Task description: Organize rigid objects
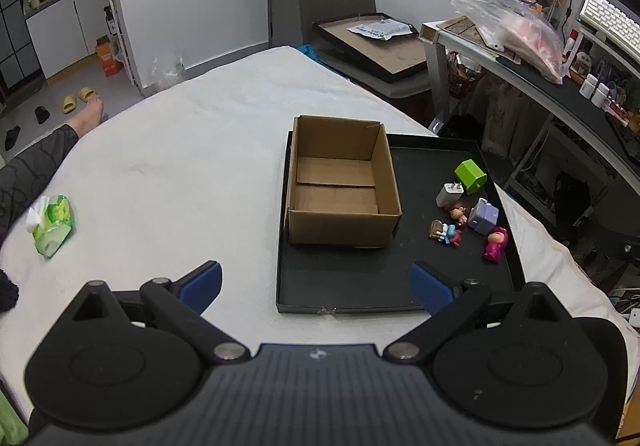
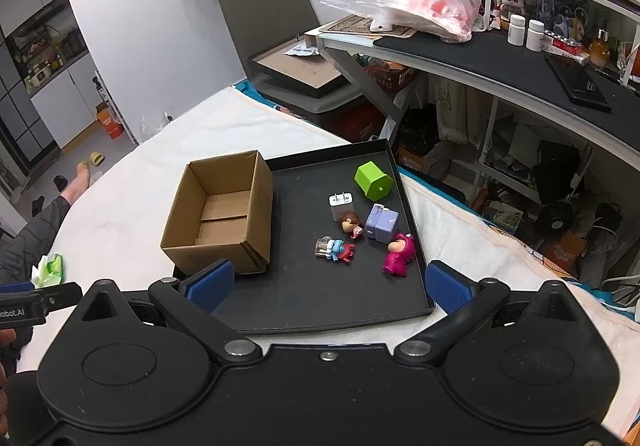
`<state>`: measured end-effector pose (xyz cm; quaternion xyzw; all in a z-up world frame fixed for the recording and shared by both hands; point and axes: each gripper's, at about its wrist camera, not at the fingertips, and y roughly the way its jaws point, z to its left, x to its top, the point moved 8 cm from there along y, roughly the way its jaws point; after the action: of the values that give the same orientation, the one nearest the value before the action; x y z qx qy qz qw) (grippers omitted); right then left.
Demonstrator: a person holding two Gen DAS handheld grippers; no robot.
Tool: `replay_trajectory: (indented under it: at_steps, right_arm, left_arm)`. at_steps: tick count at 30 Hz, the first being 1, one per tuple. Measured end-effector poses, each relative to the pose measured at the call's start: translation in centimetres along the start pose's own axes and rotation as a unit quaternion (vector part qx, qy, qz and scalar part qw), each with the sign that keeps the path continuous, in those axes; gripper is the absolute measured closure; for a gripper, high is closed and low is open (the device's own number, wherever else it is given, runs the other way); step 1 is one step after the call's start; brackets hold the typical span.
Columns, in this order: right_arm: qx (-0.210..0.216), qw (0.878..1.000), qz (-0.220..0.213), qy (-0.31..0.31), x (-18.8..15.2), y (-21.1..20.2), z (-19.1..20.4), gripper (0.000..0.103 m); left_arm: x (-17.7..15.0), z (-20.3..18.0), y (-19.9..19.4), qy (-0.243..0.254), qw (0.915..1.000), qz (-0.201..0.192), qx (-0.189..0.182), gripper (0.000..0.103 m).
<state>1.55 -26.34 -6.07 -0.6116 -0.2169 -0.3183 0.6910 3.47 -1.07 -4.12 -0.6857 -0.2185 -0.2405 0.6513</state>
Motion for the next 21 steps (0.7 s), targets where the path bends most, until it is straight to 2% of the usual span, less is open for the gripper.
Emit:
replay_trajectory:
  at_steps: [7,21]
  right_arm:
    - [-0.001,1.0,0.0,0.001,-0.3,-0.2,0.0,0.0]
    - [-0.003,1.0,0.002,0.004,-0.9,0.2,-0.1,0.0]
  left_arm:
    - [-0.4,0.1,-0.7,-0.005,1.0,-0.009,-0.001,0.003]
    - [-1.5,1.4,-0.4,-0.022,0.9997,0.002,0.003,0.003]
